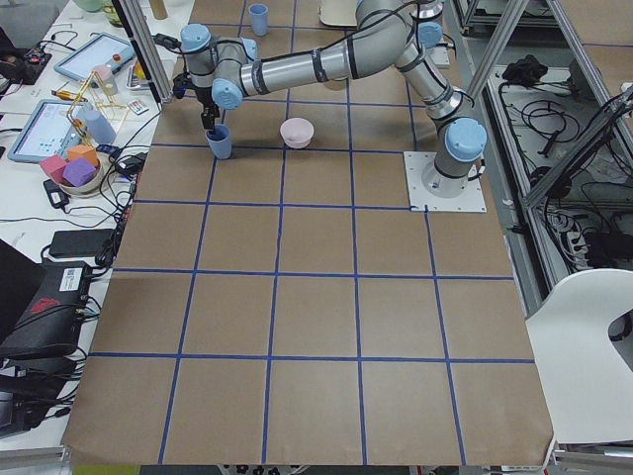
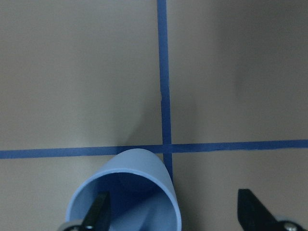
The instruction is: Stack blue cups with both arms
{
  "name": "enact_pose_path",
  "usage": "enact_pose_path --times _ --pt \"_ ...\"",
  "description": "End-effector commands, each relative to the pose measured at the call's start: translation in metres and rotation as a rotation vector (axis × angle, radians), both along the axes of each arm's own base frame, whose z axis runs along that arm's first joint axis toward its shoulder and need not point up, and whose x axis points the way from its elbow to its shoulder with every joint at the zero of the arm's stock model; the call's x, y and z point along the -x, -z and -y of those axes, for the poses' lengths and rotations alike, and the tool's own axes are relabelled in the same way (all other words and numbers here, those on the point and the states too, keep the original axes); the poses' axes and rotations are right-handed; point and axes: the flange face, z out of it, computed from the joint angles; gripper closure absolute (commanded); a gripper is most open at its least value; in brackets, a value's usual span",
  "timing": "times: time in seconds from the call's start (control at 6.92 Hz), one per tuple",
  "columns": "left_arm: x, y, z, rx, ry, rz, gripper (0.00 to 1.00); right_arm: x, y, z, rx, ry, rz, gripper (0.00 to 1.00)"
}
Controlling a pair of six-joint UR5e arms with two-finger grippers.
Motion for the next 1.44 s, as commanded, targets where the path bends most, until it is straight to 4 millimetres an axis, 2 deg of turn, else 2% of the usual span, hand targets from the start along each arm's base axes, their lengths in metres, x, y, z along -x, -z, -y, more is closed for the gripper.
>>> enact_pose_path --times 0.0,0.14,0.29,0.43,0.58,0.72,0.87,1.01,1.16,1.3 --pt "0.0 0.003 -0.001 -0.011 0.0 0.001 1.0 0.052 0.021 0.034 -0.01 -0.092 -0.006 0.0" --pt "0.0 0.002 -0.002 -0.016 0.0 0.001 1.0 0.087 0.038 0.037 -0.03 -0.105 0.009 0.0" --pt "0.0 -0.007 -0.004 -0.016 0.0 0.003 1.0 0.106 0.06 0.042 -0.059 -0.116 0.023 0.0" --pt "0.008 -0.024 -0.01 -0.026 0.011 0.001 1.0 0.109 0.078 0.049 -0.065 -0.136 0.023 0.0" --pt "0.026 -0.038 -0.02 -0.037 0.032 -0.001 1.0 0.11 0.096 0.052 -0.083 -0.136 0.032 0.0" --pt "0.065 -0.059 -0.035 -0.02 0.067 -0.005 1.0 0.111 0.109 0.053 -0.1 -0.139 0.038 0.0" --pt "0.116 -0.069 -0.057 -0.014 0.062 -0.008 1.0 0.111 0.114 0.053 -0.112 -0.141 0.038 0.0" --pt "0.165 -0.071 -0.079 -0.012 0.013 -0.012 1.0 0.112 0.116 0.052 -0.12 -0.138 0.038 0.0" --pt "0.208 -0.07 -0.104 -0.028 0.028 -0.012 1.0 0.112 0.119 0.051 -0.129 -0.139 0.037 0.0" --pt "0.238 -0.043 -0.123 -0.08 -0.002 0.007 1.0 0.112 0.124 0.05 -0.14 -0.136 0.04 0.0"
